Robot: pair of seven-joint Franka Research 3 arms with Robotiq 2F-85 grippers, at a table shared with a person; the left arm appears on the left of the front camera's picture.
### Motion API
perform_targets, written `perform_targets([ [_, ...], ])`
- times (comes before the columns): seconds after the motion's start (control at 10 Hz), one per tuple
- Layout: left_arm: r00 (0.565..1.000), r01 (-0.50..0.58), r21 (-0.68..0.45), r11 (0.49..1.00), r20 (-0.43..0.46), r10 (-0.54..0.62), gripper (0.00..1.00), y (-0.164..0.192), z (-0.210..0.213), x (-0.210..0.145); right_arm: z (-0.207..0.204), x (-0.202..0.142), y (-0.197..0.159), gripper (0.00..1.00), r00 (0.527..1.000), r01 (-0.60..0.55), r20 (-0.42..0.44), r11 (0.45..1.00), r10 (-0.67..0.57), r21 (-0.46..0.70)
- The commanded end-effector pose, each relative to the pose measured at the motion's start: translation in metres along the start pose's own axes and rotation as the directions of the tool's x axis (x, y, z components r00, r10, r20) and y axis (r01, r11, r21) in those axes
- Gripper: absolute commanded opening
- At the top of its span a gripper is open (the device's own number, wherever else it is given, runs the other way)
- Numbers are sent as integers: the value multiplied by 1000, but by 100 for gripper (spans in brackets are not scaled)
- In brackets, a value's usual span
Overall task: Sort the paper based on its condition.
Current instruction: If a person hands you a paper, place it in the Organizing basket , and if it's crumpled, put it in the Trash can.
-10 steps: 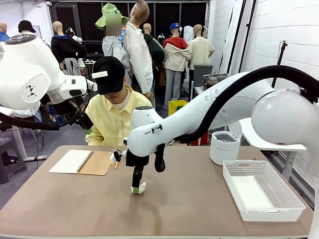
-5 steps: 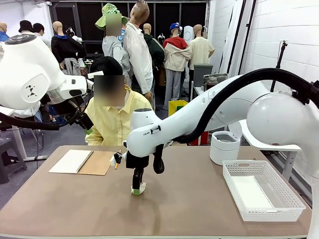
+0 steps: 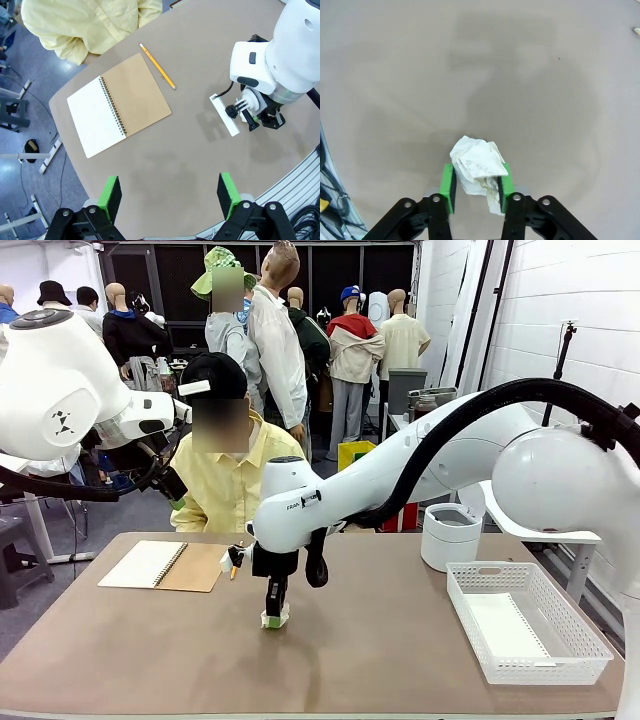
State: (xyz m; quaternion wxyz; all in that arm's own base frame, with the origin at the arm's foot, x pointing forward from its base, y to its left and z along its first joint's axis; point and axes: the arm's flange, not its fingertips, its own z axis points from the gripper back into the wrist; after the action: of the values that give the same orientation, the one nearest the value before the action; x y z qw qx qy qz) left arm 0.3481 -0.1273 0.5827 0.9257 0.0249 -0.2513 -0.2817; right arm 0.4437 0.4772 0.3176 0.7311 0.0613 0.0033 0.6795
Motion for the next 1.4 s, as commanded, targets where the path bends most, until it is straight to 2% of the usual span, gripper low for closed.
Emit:
perform_targets([
  [0.0, 1000, 2, -1, 1000, 6, -2, 100, 1, 0, 0, -1, 5, -4, 0, 999, 27, -31, 1000, -27, -3],
  [0.3, 1000, 2, -1, 1000, 6, -2, 100, 1, 0, 0, 13, -3, -8, 0, 997, 78, -5, 996, -78, -32],
  [0.5, 1000, 2, -1, 1000, 6, -2, 100, 1, 0, 0, 54, -33, -25, 0, 965, 259, -13, 965, -260, -39],
  [0.6, 1000, 2, -1, 1000, 6, -2, 100, 1, 0, 0, 84, -58, -39, 0, 921, 386, -26, 921, -388, -53],
  [0.8, 1000, 2, -1, 1000, 6, -2, 100, 1, 0, 0, 128, -100, -64, 0, 803, 588, -16, 795, -596, -147],
  [0.9, 1000, 2, -1, 1000, 6, -2, 100, 1, 0, 0, 145, -118, -76, 0, 735, 657, -10, 716, -678, -236],
  [1.1, 1000, 2, -1, 1000, 6, -2, 100, 1, 0, 0, 175, -146, -97, 0, 632, 732, 18, 590, -775, -341],
  [1.2, 1000, 2, -1, 1000, 6, -2, 100, 1, 0, 0, 184, -153, -99, 0, 606, 748, 32, 555, -795, -365],
  [1.3, 1000, 2, -1, 1000, 6, -2, 100, 1, 0, 0, 188, -152, -89, 0, 607, 752, 66, 545, -792, -370],
])
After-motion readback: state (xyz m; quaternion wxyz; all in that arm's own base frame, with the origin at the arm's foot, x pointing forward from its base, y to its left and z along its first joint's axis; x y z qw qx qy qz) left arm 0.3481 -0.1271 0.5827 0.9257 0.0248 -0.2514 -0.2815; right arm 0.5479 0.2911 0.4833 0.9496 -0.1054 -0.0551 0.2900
